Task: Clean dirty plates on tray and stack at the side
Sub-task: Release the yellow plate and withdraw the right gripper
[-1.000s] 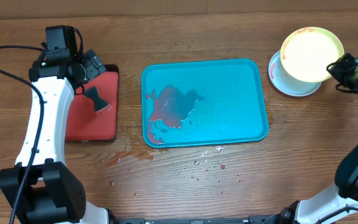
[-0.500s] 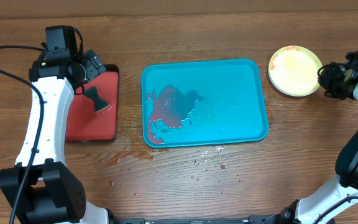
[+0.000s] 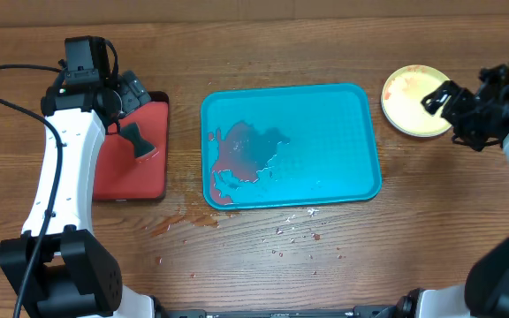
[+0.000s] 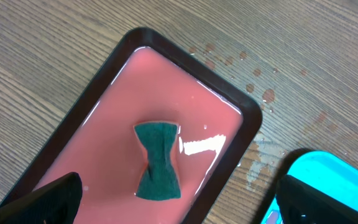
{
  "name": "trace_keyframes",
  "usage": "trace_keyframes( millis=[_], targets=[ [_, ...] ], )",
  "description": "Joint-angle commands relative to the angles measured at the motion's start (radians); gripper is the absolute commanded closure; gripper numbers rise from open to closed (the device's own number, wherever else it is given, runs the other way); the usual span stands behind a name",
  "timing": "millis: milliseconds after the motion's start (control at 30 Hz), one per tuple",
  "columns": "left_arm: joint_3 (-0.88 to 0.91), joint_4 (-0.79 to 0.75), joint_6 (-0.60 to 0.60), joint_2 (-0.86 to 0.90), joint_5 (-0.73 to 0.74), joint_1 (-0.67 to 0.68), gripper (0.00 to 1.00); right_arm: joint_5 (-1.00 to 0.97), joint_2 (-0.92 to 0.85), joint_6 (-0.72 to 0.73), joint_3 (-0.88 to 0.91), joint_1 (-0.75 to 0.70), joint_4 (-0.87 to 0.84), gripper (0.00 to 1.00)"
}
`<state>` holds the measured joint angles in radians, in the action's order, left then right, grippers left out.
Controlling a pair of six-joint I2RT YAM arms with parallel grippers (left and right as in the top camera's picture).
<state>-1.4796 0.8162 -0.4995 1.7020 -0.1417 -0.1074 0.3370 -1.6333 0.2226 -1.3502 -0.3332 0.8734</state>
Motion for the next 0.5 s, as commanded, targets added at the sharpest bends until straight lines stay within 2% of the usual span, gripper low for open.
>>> trace_keyframes(
  millis=[0, 467],
  targets=[
    [-0.008, -0.001, -0.002, 0.01, 0.005, -0.004, 0.0, -0.01, 0.111, -0.032, 0.101, 0.079, -0.017, 0.0],
    [-0.008, -0.001, -0.002, 0.01, 0.005, -0.004, 0.0, 0.024, 0.562, -0.014, 0.419, 0.23, -0.113, 0.0]
  ],
)
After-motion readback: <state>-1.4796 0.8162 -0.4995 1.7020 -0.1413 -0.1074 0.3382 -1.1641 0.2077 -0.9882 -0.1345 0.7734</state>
